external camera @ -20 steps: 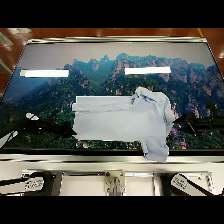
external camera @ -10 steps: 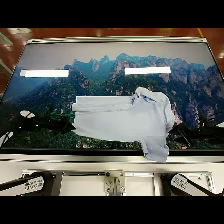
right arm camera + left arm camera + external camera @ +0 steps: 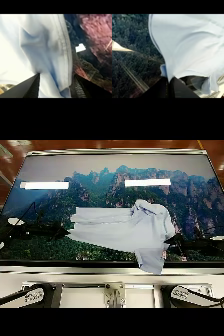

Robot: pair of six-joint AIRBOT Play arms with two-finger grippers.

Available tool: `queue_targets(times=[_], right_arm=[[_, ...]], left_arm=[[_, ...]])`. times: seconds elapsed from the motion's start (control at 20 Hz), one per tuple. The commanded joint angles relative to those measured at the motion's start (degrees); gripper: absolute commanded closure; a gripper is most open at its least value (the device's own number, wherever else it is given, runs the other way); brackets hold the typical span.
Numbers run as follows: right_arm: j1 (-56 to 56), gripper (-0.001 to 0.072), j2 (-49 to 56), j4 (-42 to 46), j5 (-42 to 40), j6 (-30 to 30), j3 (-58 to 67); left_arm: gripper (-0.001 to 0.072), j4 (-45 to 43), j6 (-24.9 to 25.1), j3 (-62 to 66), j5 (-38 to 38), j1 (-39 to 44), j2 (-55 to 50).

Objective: Fold the shirts.

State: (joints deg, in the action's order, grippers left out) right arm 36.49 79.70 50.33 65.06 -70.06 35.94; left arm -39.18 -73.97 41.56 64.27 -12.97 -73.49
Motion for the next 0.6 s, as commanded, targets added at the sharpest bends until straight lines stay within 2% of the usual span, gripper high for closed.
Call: queue_targets(times=[0.0, 0.05, 0.15, 0.2, 0.3, 0.35, 0.55], right_arm=[[-3.5, 0.0161, 1.4, -0.1, -4.5, -0.4, -0.3], [-4.7, 0.017, 1.6, 0.8, -5.0, -1.6, -0.3], [-5.6, 0.0452, 1.5, 2.4, -5.2, -3.8, -0.3], [-5.6, 0.0551, 1.1, 2.7, -4.7, -3.9, -0.2], [-5.6, 0.0551, -0.9, 3.2, -3.0, -3.3, 0.8], [-5.6, 0.0652, -2.7, 3.7, -1.6, -2.4, 1.9], [-5.6, 0.0655, -13.8, 3.1, 6.8, 3.4, 12.8]], left_arm=[[0.0671, 0.0, -0.2, 0.2, 0.3, -0.3, 0.1], [0.0672, 0.0, -0.2, 0.2, 0.3, -0.3, 0.1], [0.0672, 0.0, -0.2, 0.2, 0.3, -0.3, 0.1], [0.0672, 0.0, -0.2, 0.3, 0.3, -0.3, 0.1], [0.0671, 0.0, -0.1, 1.1, 0.3, -0.3, 0.1], [0.0672, 0.0, 0.0, 2.4, 0.3, -0.3, 0.1], [0.0673, 0.0, 2.1, 14.9, 2.6, -0.3, 2.7]])
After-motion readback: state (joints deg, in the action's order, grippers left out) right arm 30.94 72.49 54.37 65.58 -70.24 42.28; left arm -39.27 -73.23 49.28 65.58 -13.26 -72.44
